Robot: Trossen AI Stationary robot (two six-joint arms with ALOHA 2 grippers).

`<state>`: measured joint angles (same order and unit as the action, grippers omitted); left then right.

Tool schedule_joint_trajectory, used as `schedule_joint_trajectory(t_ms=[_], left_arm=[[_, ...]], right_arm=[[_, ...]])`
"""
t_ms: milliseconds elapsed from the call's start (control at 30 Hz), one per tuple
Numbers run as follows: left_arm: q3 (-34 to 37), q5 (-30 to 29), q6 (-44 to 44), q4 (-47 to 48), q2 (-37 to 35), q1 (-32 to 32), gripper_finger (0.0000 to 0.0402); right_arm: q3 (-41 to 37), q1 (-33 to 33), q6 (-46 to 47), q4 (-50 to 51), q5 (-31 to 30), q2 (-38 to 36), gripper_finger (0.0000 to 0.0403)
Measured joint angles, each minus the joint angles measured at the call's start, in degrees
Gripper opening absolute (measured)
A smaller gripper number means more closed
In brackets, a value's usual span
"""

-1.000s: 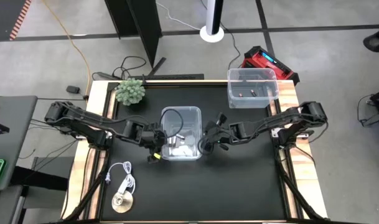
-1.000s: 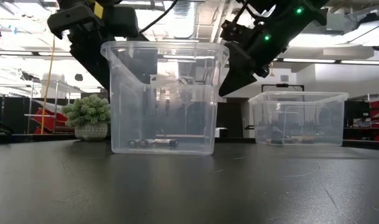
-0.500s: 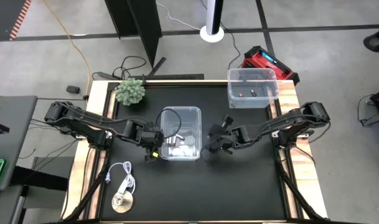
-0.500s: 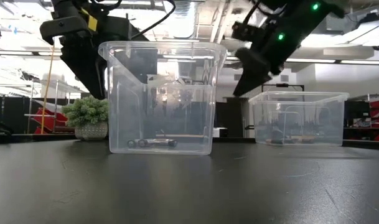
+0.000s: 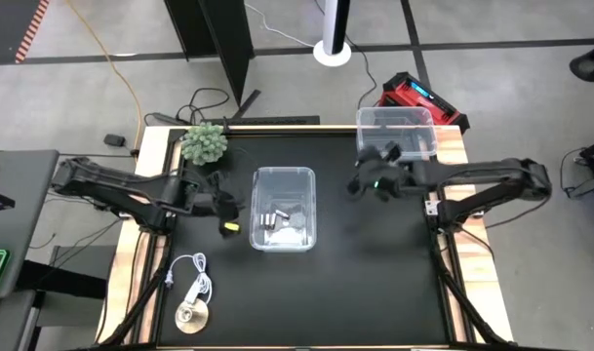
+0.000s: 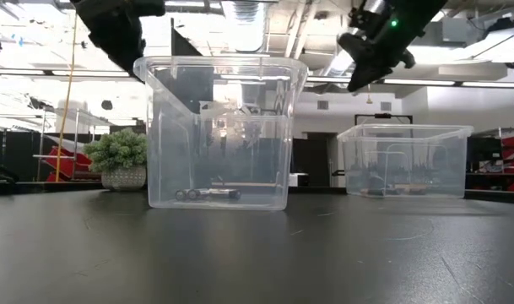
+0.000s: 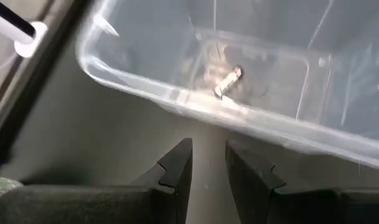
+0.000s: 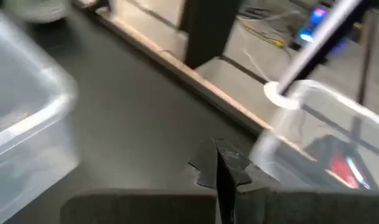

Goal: Sort batteries
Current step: Move the top transparent bin on the right side of the bottom transparent bin

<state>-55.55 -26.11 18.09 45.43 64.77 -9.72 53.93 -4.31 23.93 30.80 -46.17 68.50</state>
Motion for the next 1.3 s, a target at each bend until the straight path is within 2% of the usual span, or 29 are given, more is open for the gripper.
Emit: schedule_joint_trajectory(t_ms=[67,167,267,367,533,633,767,1033,1300], left_arm=[[0.0,-0.9,0.0,-0.4,-1.6,0.0,0.0091],[0.0,-1.7,0.0,-1.0,-2.8,0.0,0.0091],[0.0,-1.9,-0.9,-1.7,-3.0,0.0,0.0091],[0.0,-1.9,-1.6,-2.2,-2.8,0.0,0.0091],[0.3,-1.9,-2.2,-3.3,-2.8,0.0,0.0091],[0.3,-1.9,-1.9,-3.3,-2.8,0.0,0.0091],[0.3,-1.9,-1.1,-3.3,-2.8,0.0,0.0092],[0.3,-1.8,-0.7,-3.3,-2.8,0.0,0.0092],[0.3,-1.8,-0.8,-3.3,-2.8,0.0,0.0091]], right_arm=[[0.0,-3.5,-1.8,0.5,1.7,-1.5,0.0012],[0.1,-9.1,-5.4,0.2,9.0,-3.0,0.0026],[1.7,-14.3,-8.2,2.1,17.6,-2.6,0.0063],[4.4,-18.9,-10.7,6.1,23.1,-0.4,0.0117],[10.0,-24.3,-13.2,13.8,26.8,5.2,0.0211],[13.3,-26.0,-14.0,15.3,26.9,8.1,0.0243],[16.7,-27.9,-13.8,16.1,30.2,12.1,0.0253],[20.9,-32.4,-11.9,18.7,30.0,20.4,0.0252],[21.8,-34.3,-11.8,18.6,31.0,25.4,0.0208]])
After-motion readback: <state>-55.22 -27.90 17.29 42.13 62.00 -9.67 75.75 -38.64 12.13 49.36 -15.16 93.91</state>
